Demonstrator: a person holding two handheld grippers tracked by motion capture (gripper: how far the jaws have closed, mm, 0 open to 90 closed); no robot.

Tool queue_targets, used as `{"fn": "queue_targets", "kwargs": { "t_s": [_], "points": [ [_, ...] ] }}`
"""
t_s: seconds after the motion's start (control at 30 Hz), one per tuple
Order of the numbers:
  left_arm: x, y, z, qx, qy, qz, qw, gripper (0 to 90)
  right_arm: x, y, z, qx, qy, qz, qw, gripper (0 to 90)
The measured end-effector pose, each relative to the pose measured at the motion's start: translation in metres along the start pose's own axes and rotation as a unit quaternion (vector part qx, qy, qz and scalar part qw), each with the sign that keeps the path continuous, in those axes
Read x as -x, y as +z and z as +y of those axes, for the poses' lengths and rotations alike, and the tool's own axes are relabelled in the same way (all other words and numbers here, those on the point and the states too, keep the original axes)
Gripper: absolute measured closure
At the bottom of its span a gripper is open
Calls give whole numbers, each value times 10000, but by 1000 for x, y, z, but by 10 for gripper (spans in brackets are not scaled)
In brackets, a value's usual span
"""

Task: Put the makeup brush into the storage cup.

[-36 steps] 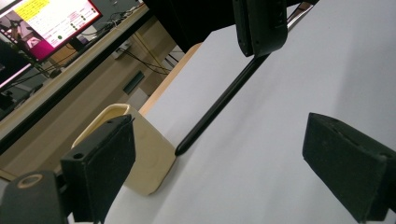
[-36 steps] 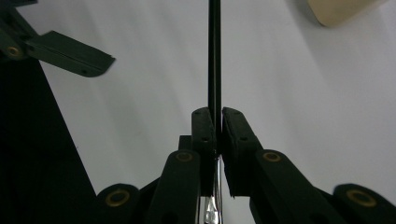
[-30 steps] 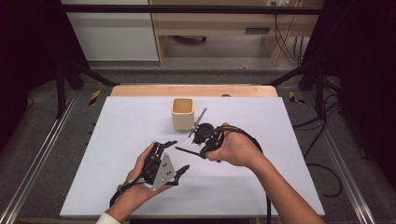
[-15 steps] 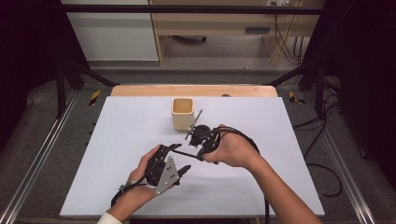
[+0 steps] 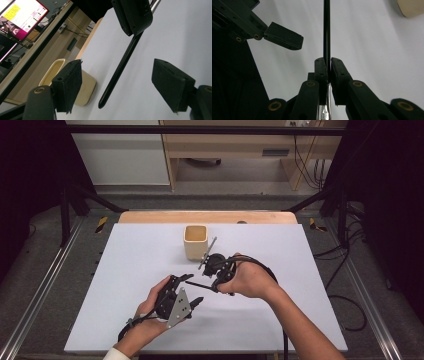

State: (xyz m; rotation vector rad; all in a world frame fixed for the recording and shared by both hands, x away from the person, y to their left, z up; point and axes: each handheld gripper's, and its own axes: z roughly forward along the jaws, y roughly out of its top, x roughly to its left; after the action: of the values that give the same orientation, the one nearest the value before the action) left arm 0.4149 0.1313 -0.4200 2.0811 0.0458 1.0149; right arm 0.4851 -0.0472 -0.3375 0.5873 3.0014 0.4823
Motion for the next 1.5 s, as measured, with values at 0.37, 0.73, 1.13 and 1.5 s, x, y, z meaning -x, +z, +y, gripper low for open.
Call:
{"fn": "queue_targets", "kwargs": {
  "t_s": [0.37, 0.73, 1.13, 1.5],
  "points": [
    [3, 3, 0, -65, 94, -30, 9999, 251, 1, -1, 0, -60, -37, 5, 10000, 839],
    [9, 9, 3, -74, 313, -86, 9994, 340, 1, 2, 1, -116, -56, 44, 9999, 839],
    [18, 18, 4, -151, 550, -146, 9983, 538, -2, 3, 2, -109, -115, 133, 9998, 839],
    [17, 18, 3, -182, 550, -142, 9982, 672, -4, 5, 3, -151, -103, 182, 9997, 839]
  ]
}}
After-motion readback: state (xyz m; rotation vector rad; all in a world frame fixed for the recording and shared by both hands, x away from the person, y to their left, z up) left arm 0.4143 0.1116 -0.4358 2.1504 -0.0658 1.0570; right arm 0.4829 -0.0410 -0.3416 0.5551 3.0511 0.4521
